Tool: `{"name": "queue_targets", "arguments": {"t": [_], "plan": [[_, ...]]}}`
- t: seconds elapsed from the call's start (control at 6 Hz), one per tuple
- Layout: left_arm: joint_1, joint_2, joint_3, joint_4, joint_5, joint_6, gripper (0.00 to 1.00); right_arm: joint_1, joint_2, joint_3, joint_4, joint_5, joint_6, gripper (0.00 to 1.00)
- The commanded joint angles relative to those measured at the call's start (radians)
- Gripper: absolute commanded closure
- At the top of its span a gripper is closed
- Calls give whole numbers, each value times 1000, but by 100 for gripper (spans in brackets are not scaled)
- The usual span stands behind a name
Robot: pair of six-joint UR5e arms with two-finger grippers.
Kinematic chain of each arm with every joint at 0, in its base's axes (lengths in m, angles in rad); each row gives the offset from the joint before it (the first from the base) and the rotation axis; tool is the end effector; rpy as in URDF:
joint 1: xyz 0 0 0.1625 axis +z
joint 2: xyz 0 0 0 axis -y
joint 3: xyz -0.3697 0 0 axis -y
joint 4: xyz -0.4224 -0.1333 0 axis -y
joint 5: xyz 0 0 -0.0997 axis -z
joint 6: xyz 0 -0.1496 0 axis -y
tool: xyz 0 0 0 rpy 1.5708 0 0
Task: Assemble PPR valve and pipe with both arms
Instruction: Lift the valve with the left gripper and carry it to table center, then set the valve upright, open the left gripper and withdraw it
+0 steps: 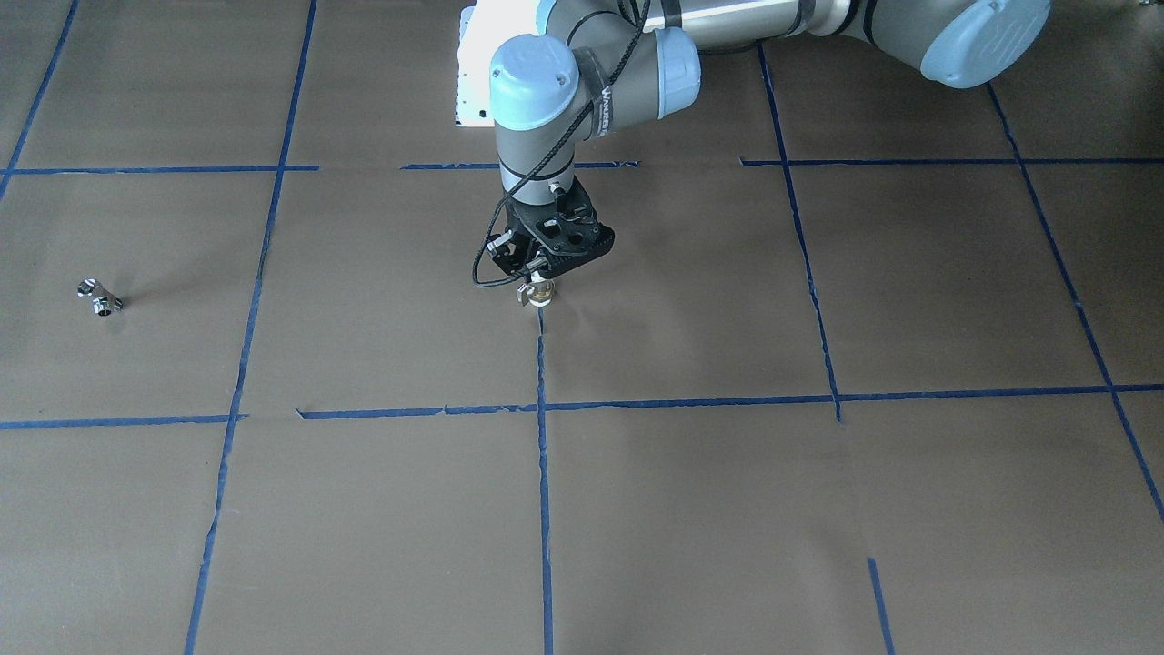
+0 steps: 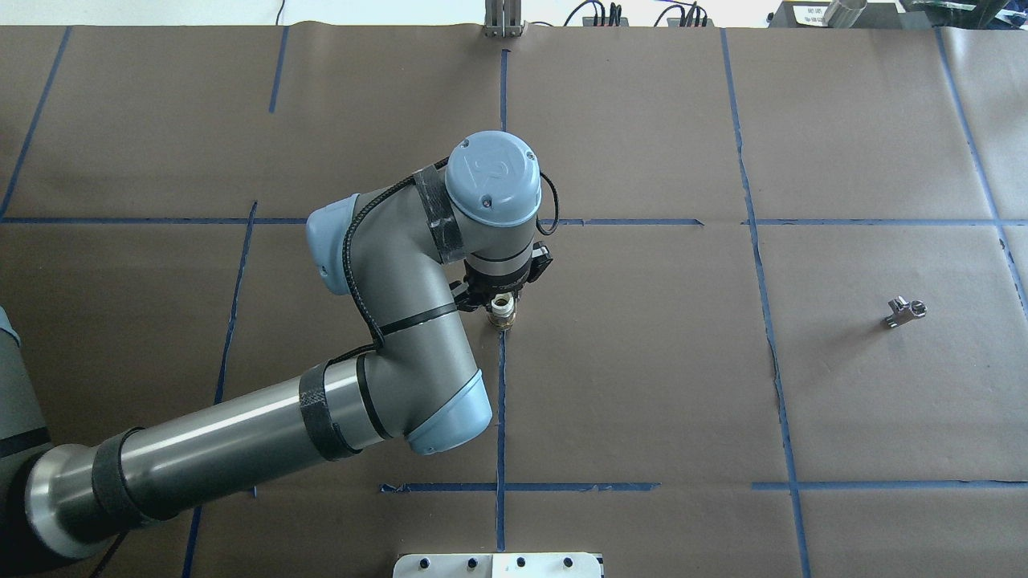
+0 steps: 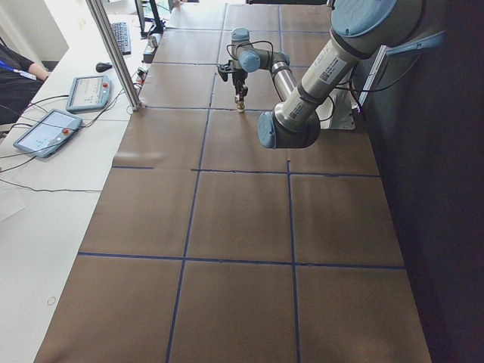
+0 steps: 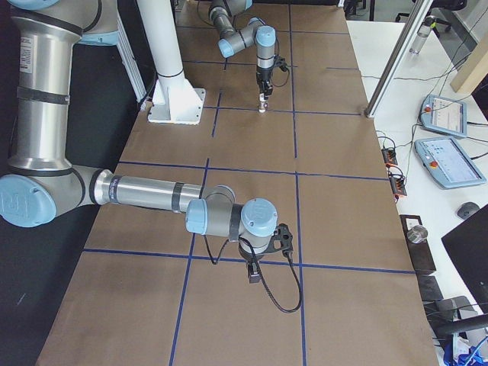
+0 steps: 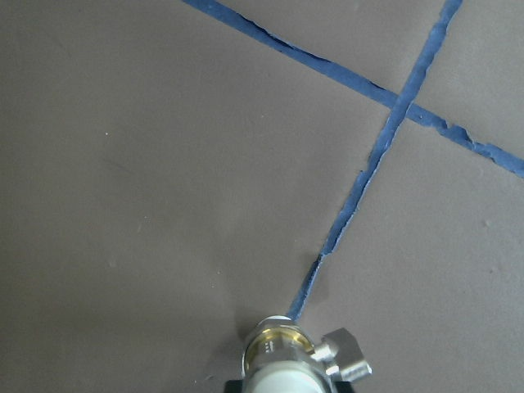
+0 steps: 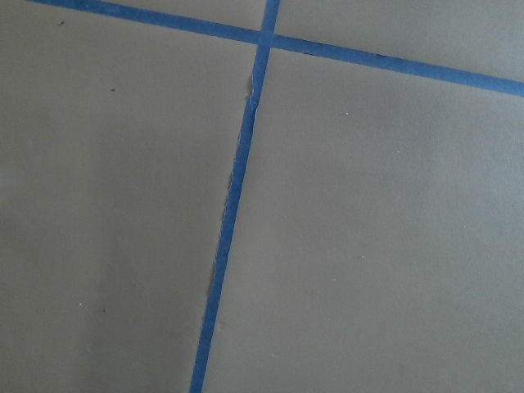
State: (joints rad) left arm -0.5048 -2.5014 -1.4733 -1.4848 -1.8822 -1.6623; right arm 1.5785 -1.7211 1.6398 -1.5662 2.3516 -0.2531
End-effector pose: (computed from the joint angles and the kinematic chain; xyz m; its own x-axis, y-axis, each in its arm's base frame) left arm 0.6146 -0.4395 0.1075 0.6140 -0.4387 -0.6561 0.3357 0.8975 -0.2859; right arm 0.0315 -0.4567 0.6759 0.6892 -0.1921 0.6986 0.1703 0.9801 0.1015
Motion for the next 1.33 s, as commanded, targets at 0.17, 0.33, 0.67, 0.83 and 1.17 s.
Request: {"name": "queue_targets", "arguments": {"t": [0.17,0.33,0.67,0.83,1.17], "plan": [[-6,12,-81,20,-8,80,0,0,0,0,0,2,2,0],[-14,79,-161,23,-15,131,0,0,2,2,0,2,2,0],[-119,341,-385,50,-101,535,0,-2,15,6,2,0,21,0],[-186,463,-454,51,-103,810,0,-2,17,12,2,2,23,0],[-426,704,-463,35,-257,1226,0,-36,35,85,-5,-11,86,0]]}}
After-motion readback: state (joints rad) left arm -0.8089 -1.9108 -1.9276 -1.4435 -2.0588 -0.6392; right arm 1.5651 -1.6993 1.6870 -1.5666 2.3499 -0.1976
